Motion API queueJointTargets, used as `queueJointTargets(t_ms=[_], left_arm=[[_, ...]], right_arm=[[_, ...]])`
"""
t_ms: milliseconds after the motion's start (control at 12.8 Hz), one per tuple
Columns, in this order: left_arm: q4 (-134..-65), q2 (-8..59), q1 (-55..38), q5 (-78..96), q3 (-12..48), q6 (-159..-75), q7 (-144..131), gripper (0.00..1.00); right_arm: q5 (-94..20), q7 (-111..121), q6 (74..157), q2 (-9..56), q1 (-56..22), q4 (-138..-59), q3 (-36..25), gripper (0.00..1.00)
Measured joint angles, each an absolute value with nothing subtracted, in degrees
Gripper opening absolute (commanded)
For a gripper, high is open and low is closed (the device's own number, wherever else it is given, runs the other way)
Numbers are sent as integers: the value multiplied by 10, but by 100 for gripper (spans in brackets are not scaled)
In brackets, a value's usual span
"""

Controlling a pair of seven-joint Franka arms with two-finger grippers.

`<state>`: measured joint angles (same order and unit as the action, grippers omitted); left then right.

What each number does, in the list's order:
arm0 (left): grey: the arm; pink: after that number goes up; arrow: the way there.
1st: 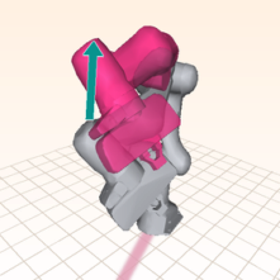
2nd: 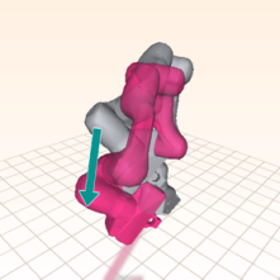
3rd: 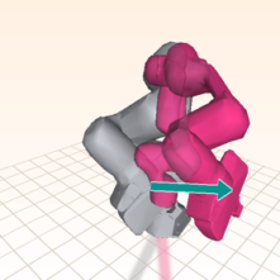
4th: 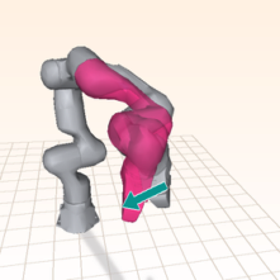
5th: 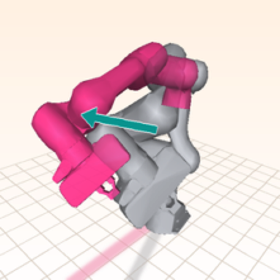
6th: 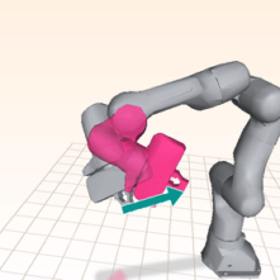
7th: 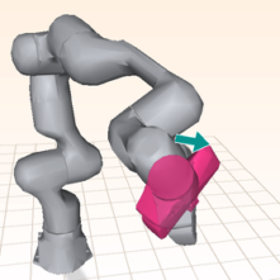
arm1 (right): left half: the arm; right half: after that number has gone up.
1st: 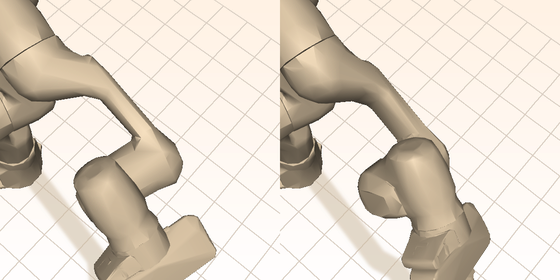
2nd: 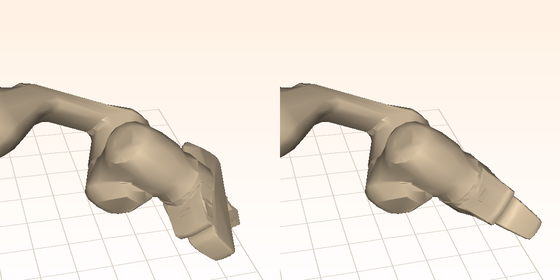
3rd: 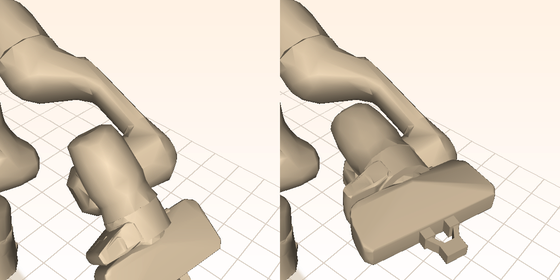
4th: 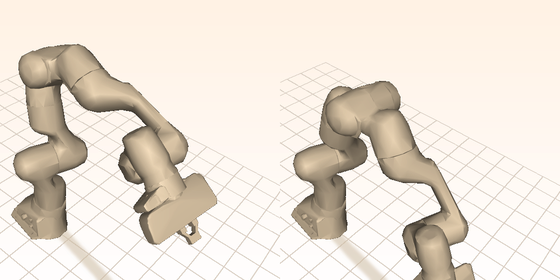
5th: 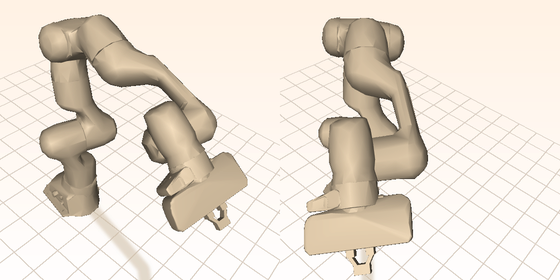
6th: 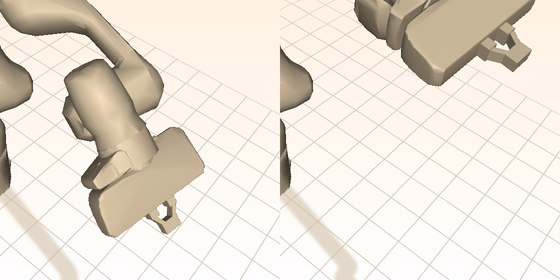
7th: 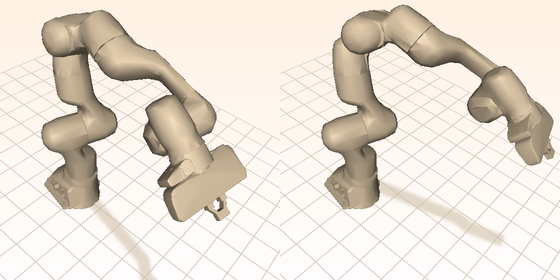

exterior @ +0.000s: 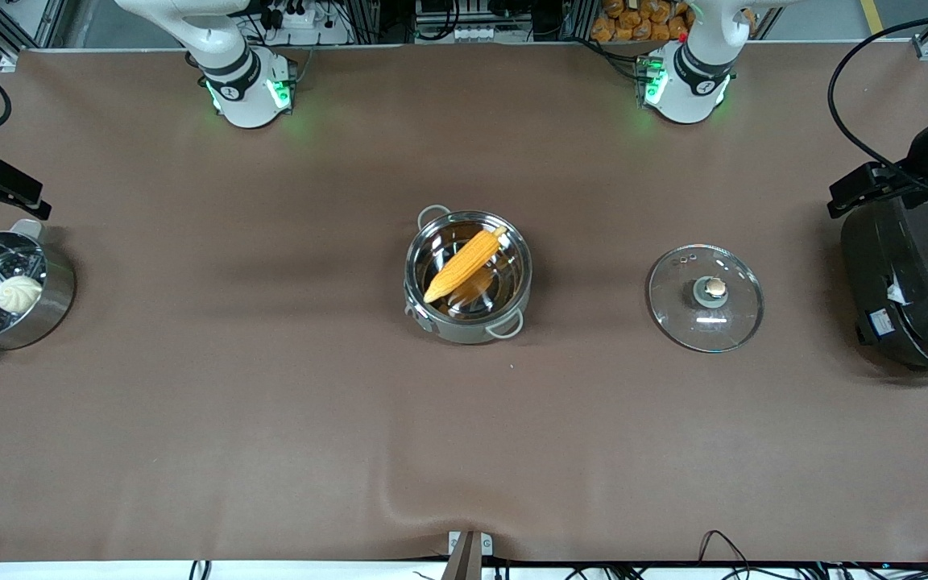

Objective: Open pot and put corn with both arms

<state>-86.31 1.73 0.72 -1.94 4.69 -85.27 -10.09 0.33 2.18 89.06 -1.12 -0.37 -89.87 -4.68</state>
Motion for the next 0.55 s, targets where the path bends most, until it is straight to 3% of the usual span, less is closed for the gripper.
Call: queueJointTargets(t_ms=[547], left_arm=[[-863,17,6,-19,48,-853,-101,100]], right_arm=[[3,-23,874,-11,-20,-900,-43,100]])
